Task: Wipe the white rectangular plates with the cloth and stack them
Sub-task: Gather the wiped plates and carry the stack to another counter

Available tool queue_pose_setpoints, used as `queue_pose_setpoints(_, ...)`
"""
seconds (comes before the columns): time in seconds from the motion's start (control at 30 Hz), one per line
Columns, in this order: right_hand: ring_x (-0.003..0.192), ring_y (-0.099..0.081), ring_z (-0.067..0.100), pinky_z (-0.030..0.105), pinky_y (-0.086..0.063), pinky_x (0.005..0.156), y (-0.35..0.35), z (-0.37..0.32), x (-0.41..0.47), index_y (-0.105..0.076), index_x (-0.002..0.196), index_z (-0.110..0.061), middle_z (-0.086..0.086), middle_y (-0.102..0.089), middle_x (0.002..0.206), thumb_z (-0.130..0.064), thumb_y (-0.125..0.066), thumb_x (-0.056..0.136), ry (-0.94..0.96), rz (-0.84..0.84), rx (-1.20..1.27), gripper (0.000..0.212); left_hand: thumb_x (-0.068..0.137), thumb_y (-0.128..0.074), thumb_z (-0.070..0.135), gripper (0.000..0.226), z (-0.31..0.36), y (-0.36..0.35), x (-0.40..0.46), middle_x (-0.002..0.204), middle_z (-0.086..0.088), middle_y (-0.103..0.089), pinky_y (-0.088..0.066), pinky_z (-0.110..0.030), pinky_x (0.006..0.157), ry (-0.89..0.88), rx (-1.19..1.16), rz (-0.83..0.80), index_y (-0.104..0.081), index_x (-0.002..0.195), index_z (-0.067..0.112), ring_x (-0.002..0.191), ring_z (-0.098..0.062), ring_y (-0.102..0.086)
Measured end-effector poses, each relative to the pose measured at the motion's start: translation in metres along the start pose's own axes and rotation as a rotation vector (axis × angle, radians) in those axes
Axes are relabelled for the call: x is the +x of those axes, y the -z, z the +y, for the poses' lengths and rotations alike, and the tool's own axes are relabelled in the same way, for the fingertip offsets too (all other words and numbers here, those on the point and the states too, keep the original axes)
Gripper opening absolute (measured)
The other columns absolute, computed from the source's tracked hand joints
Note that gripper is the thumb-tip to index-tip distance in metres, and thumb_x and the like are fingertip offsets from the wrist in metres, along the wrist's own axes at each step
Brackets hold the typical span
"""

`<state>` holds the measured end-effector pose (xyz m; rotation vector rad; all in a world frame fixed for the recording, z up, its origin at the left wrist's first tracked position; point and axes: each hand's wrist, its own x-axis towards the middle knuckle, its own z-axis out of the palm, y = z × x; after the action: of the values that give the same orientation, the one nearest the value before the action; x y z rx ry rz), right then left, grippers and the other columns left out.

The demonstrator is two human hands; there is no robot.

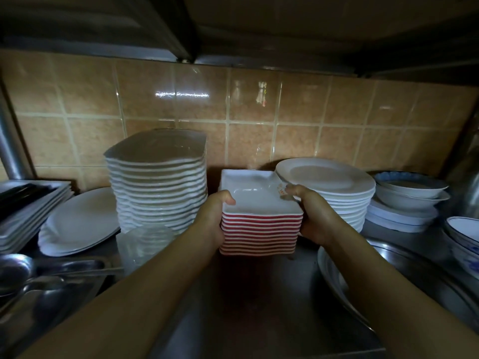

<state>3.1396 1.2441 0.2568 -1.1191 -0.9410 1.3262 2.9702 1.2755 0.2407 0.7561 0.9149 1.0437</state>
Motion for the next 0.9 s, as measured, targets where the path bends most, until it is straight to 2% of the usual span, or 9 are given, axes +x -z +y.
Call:
queue_pose_setpoints(0.07,0.102,-0.059,0.019,0.033,-0.049,0.088,-0.001,0.002,-0.009,-0.052,0.13,-0.01,0.01,-0.059,0.123,-0.018,-0.054,0.093,0.217,0.019,-0.175,0.038,0.079,-0.044,0.009,0.042,0.001,-0.001,-0.002,0.086,-0.015,-0.063,-0.049,-0.035,0.068,0.011,0.005,0.008,-0.059,0.117,0.003,0.073,-0.03,-0.059)
queue_pose_setpoints(0.2,0.144,-0.013,0.023,0.038,-0.013,0.116,0.007,0.037,-0.032,-0.028,0.146,-0.02,0.005,-0.018,0.155,-0.055,-0.072,0.069,0.73,0.06,-1.261,0.095,0.078,-0.043,0.009,0.05,0.003,-0.002,-0.003,0.106,-0.019,-0.06,-0.048,-0.04,0.079,0.028,0.015,0.0,-0.057,0.126,0.003,0.082,-0.032,-0.058)
queue_pose_setpoints(0.3,0.139,-0.023,0.038,0.054,-0.023,0.11,0.002,0.06,-0.038,-0.022,0.146,-0.021,0.02,-0.026,0.151,-0.058,-0.083,0.047,0.891,0.194,-1.656,0.122,0.076,-0.043,0.009,0.052,0.005,-0.003,-0.004,0.1,-0.017,-0.062,-0.05,-0.04,0.075,0.053,0.018,-0.002,-0.057,0.126,0.005,0.079,-0.031,-0.059)
queue_pose_setpoints(0.4,0.118,-0.051,0.039,0.053,-0.045,0.095,-0.002,0.06,-0.031,-0.029,0.139,-0.017,0.022,-0.051,0.13,-0.052,-0.087,0.046,1.005,0.333,-1.739,0.115,0.078,-0.045,0.01,0.051,0.007,-0.003,-0.006,0.089,-0.015,-0.064,-0.049,-0.038,0.064,0.057,0.042,-0.019,-0.056,0.127,0.005,0.075,-0.029,-0.06)
queue_pose_setpoints(0.57,0.097,-0.059,0.036,0.046,-0.052,0.079,0.002,0.059,-0.027,-0.038,0.131,-0.013,0.022,-0.059,0.111,-0.04,-0.09,0.046,1.095,0.36,-1.662,0.104,0.089,-0.056,0.035,0.045,0.005,-0.002,-0.017,0.097,-0.011,-0.069,-0.051,-0.036,0.062,0.005,0.16,-0.008,-0.053,0.131,0.016,0.078,-0.025,-0.066)
queue_pose_setpoints(0.67,0.097,-0.059,0.038,0.047,-0.051,0.08,0.002,0.057,-0.023,-0.041,0.128,-0.012,0.024,-0.059,0.111,-0.038,-0.091,0.045,1.133,0.36,-1.636,0.1,0.074,-0.074,0.044,0.091,-0.007,0.011,-0.027,0.14,-0.004,-0.047,-0.049,-0.046,0.092,-0.423,0.559,0.0,-0.023,0.147,0.03,0.117,-0.021,-0.055)
queue_pose_setpoints(0.77,0.097,-0.059,0.038,0.046,-0.051,0.08,0.003,0.055,-0.019,-0.039,0.125,-0.012,0.024,-0.059,0.11,-0.041,-0.09,0.046,1.129,0.347,-1.629,0.098,0.055,-0.088,0.038,0.127,-0.026,0.03,-0.036,0.159,-0.004,-0.006,-0.019,-0.042,0.116,-0.79,1.241,-0.016,-0.004,0.15,0.029,0.145,-0.021,-0.01)
queue_pose_setpoints(0.83,0.097,-0.06,0.039,0.047,-0.051,0.081,0.004,0.054,-0.016,-0.038,0.124,-0.013,0.025,-0.06,0.111,-0.04,-0.091,0.045,1.121,0.333,-1.615,0.098,0.063,-0.083,0.038,0.118,-0.036,0.036,-0.034,0.158,-0.004,0.009,-0.019,-0.035,0.113,-0.91,1.477,0.1,-0.004,0.15,0.029,0.145,-0.019,-0.002)
queue_pose_setpoints(0.9,0.096,-0.06,0.04,0.047,-0.051,0.081,0.005,0.054,-0.012,-0.039,0.123,-0.011,0.025,-0.06,0.11,-0.039,-0.09,0.046,1.125,0.322,-1.595,0.096,0.073,-0.077,0.035,0.096,-0.039,0.036,-0.027,0.158,-0.004,-0.003,-0.032,-0.037,0.11,-1.023,1.493,0.167,-0.018,0.148,0.026,0.142,-0.021,-0.018)
